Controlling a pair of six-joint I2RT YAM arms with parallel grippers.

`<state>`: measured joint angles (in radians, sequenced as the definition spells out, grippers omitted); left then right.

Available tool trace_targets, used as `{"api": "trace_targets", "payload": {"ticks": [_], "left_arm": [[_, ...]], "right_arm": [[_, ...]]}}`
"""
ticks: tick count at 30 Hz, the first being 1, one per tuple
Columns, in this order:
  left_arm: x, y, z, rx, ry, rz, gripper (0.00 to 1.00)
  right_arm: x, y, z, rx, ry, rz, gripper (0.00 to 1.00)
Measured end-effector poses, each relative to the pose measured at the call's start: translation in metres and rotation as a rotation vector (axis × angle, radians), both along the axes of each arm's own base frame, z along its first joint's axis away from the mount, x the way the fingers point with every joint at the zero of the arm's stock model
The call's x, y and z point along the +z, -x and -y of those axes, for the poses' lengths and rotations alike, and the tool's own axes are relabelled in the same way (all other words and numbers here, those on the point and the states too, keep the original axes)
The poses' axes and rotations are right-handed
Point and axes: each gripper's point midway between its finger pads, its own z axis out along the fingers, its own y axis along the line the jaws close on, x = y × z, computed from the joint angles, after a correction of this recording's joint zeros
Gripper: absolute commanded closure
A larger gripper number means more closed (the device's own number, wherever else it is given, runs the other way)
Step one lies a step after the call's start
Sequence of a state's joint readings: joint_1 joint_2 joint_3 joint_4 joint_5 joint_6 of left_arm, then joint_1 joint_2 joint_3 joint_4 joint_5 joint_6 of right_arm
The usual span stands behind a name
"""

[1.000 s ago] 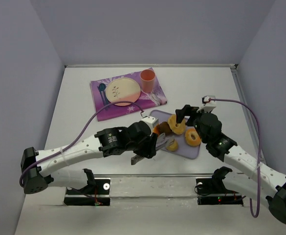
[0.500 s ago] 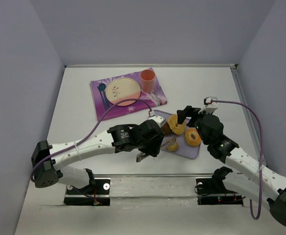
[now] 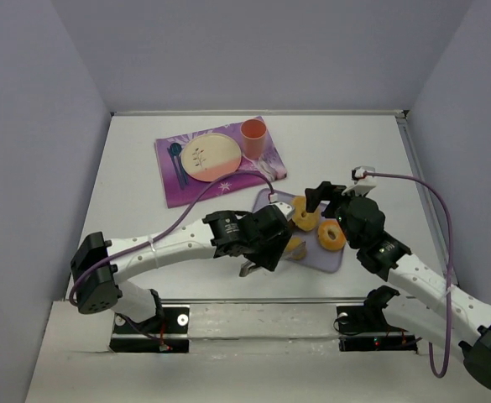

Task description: Place the bread

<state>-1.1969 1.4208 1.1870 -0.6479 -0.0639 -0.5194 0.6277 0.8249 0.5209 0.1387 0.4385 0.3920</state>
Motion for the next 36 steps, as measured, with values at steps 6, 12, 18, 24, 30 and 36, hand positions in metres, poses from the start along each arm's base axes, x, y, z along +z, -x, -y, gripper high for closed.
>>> {"api": "trace_targets", "payload": {"ticks": [6, 12, 18, 24, 30, 36], "left_arm": [[-0.012, 0.0, 0.002, -0.028, -0.046, -0.014, 0.34], [-0.014, -0.002, 0.009, -0.05, -0.058, -0.011, 0.37], [-0.011, -0.002, 0.015, -0.075, -0.051, -0.014, 0.49], [-0.008, 0.0, 0.022, -0.096, -0.042, -0.026, 0.66], [0.0, -0.001, 0.026, -0.098, -0.027, -0.021, 0.76], [0.014, -0.006, 0.029, -0.082, -0.004, 0.011, 0.76]], "right_arm": [[-0.002, 0.0, 0.001, -0.003, 0.003, -0.003, 0.0], [-0.006, 0.001, 0.003, -0.011, 0.011, -0.012, 0.0], [-0.006, 0.0, 0.005, -0.023, 0.013, -0.011, 0.0], [-0.007, 0.0, 0.007, -0.035, 0.015, -0.01, 0.0], [-0.003, 0.0, 0.009, -0.044, 0.009, 0.0, 0.0], [0.004, 0.002, 0.018, -0.081, -0.008, 0.024, 0.0]]}}
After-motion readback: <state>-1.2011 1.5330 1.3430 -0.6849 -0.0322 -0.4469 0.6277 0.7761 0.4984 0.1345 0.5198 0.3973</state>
